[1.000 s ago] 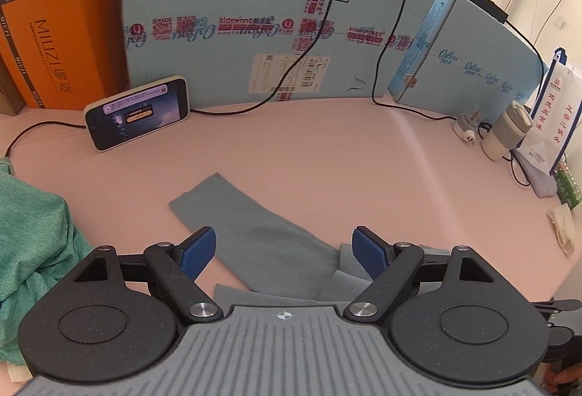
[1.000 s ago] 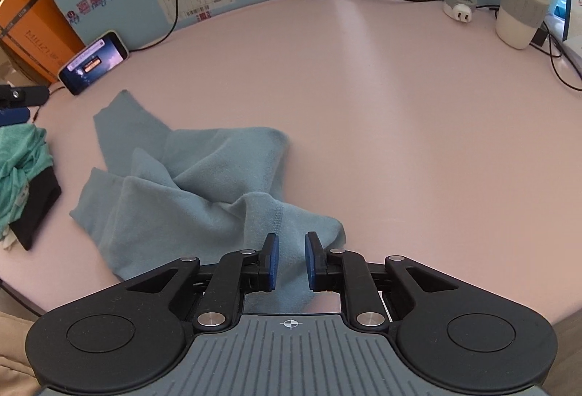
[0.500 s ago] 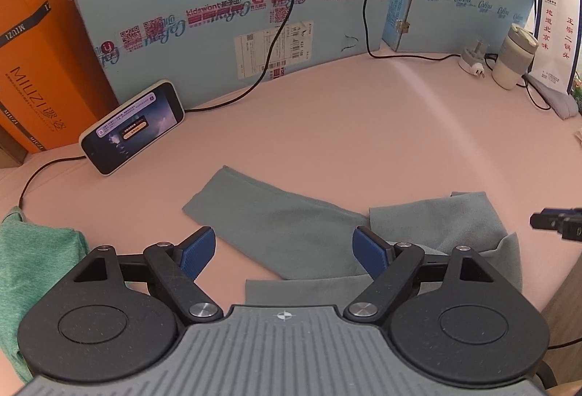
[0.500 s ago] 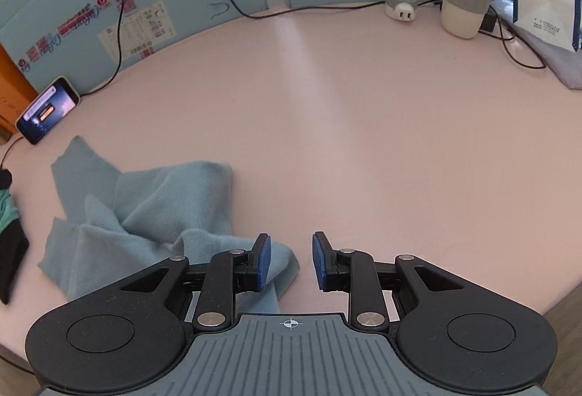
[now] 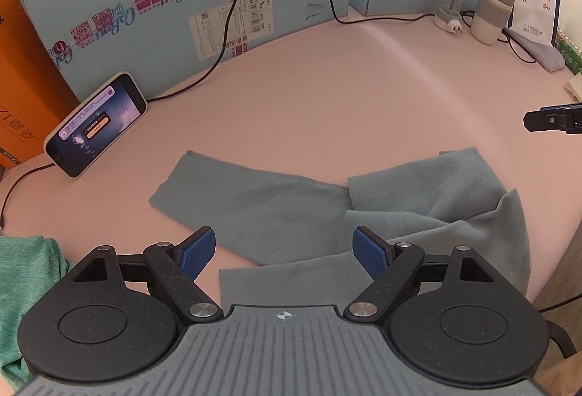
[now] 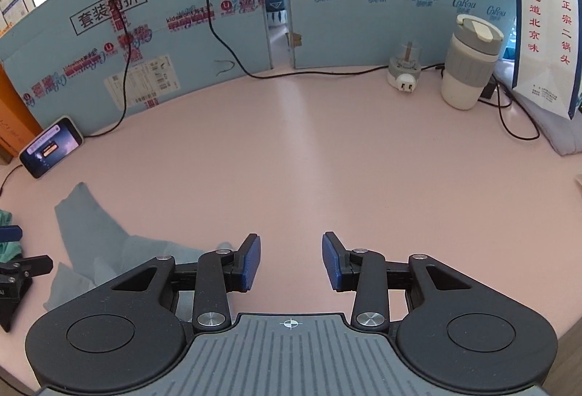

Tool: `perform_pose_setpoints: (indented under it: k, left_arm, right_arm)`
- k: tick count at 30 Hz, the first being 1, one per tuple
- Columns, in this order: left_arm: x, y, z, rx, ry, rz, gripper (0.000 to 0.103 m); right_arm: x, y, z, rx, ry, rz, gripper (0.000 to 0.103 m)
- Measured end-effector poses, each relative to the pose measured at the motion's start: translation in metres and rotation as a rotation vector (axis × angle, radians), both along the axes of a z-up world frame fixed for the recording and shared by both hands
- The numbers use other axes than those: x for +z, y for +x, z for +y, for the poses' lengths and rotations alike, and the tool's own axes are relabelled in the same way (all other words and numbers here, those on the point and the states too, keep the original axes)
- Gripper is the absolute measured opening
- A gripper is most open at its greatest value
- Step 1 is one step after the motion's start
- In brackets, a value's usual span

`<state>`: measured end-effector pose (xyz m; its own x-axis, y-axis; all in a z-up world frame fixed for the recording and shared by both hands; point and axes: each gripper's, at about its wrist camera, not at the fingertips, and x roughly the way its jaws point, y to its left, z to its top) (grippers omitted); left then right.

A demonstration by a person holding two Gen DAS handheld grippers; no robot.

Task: Fold clothes
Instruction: 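Grasp the sweatshirt with the right gripper, lift it high and shake it out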

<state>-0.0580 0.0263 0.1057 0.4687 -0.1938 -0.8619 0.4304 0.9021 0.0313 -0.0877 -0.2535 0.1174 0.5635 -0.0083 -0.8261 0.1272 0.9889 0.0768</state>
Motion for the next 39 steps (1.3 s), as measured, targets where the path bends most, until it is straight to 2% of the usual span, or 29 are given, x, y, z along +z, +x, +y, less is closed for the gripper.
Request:
perform_pose_setpoints:
  k: [7, 10, 13, 17, 18, 19, 23, 27, 31, 35, 39]
  left_arm:
    - [-0.005, 0.004, 0.000, -0.008, -0.007, 0.016, 0.081]
    - [-0.002, 0.004, -0.002, -0.007, -0.023, 0.012, 0.081]
    - [-0.001, 0.003, -0.004, -0.015, -0.037, 0.006, 0.081]
    - [0.000, 0.002, -0.004, -0.007, -0.033, 0.000, 0.081]
    - [0.001, 0.002, -0.003, -0.001, -0.035, 0.000, 0.081]
    - [0.001, 0.003, -0.002, 0.005, -0.037, 0.001, 0.081]
    - [0.004, 0.006, -0.002, 0.009, -0.040, -0.007, 0.081]
    - [0.011, 0.011, -0.005, 0.001, -0.045, -0.035, 0.081]
    - [0.025, 0.015, -0.003, 0.024, -0.060, -0.081, 0.081]
    - [0.037, 0.014, 0.003, 0.062, -0.072, -0.114, 0.082]
    - [0.040, 0.008, 0.008, 0.090, -0.071, -0.122, 0.082]
  right_arm:
    - [-0.016, 0.001, 0.017, 0.056, 0.043, 0.071, 0.038]
    - [-0.025, -0.003, 0.028, 0.119, 0.095, 0.145, 0.037]
    - [-0.035, -0.008, 0.037, 0.159, 0.089, 0.207, 0.037]
    - [-0.047, -0.007, 0.035, 0.135, 0.104, 0.245, 0.036]
    - [-0.050, -0.007, 0.035, 0.132, 0.110, 0.254, 0.034]
    - [-0.051, -0.008, 0.035, 0.139, 0.120, 0.262, 0.025]
    - [-0.051, -0.013, 0.036, 0.149, 0.144, 0.262, 0.013]
    - [-0.031, -0.021, 0.040, 0.174, 0.151, 0.206, 0.008]
    - [0.007, -0.024, 0.046, 0.231, 0.153, 0.107, 0.007]
    - [0.047, -0.012, 0.052, 0.290, 0.109, -0.012, 0.007]
    - [0.084, 0.006, 0.062, 0.368, 0.020, -0.156, 0.007]
